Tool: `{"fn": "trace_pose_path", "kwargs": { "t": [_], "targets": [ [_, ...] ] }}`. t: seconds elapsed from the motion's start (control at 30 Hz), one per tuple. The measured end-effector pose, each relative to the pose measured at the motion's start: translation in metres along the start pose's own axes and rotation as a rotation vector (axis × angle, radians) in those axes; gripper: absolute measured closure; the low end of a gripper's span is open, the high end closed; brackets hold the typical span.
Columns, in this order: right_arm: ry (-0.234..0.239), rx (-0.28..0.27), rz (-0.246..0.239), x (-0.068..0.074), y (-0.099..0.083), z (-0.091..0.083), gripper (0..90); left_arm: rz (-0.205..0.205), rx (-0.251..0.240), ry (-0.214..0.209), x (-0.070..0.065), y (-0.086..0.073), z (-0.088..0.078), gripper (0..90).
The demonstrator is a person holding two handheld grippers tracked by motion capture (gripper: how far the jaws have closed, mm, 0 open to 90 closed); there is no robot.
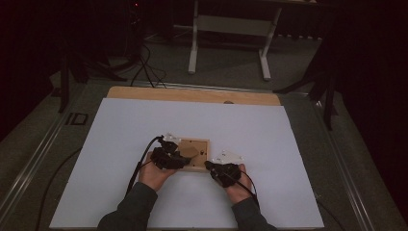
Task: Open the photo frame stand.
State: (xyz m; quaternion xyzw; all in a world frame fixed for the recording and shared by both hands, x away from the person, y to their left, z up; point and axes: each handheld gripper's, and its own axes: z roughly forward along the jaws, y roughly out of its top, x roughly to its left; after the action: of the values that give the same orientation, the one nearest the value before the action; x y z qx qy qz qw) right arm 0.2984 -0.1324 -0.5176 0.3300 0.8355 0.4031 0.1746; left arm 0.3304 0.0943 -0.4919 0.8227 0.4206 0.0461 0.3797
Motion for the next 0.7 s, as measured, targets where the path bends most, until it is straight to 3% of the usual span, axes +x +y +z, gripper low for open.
{"fn": "trace_pose_path", "kwargs": {
  "t": [0.33,0.53,0.7],
  "targets": [
    [0.0,-0.001,-0.001,0.0,0.0,0.0,88.0,-0.085,0.001,-0.039,0.005,0.006,0.007,51.9],
    [0.0,-0.001,0.0,0.0,0.0,0.0,87.8,-0.147,0.009,-0.063,0.011,0.01,0.014,52.2],
    [0.0,-0.001,0.0,0.0,0.0,0.0,87.8,-0.175,0.012,-0.091,0.014,0.013,0.017,53.1]
  ]
}}
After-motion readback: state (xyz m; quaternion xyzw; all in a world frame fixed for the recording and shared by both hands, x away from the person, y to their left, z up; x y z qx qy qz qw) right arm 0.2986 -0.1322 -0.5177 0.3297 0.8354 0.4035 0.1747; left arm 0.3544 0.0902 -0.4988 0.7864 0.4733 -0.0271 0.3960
